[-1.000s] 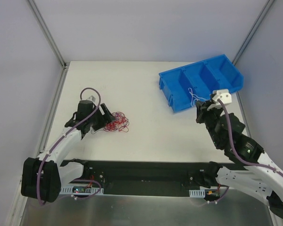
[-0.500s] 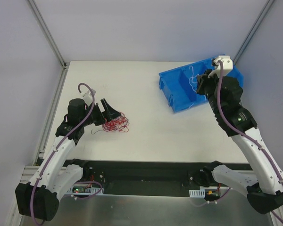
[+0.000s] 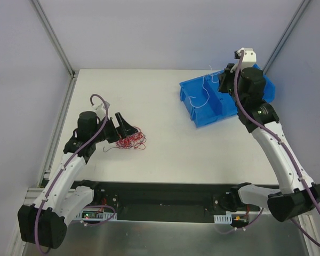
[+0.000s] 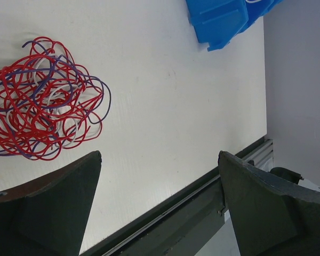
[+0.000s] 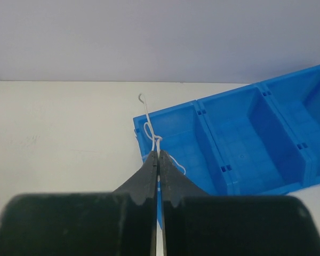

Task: Untangle the cables

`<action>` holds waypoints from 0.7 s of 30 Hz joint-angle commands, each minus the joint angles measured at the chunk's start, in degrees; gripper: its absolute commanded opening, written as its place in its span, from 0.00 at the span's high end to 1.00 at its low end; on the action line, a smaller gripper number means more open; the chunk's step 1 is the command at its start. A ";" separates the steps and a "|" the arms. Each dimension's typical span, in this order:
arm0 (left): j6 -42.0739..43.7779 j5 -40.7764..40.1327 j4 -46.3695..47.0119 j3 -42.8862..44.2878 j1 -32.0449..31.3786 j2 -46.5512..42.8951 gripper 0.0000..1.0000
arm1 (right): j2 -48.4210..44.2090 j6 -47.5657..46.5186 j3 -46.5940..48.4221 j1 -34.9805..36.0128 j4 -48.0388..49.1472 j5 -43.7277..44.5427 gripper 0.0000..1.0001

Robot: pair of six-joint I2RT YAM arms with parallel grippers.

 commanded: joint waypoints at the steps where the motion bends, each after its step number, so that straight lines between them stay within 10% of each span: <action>1: 1.78 1.71 0.04 2.69 0.20 1.78 0.10 | 5.16 2.01 -0.91 -1.94 6.88 -4.02 1.00; 21: -0.07 -13.58 -5.84 1.11 0.29 4.07 0.25 | 28.73 1.93 4.96 -5.19 -1.80 -4.37 0.90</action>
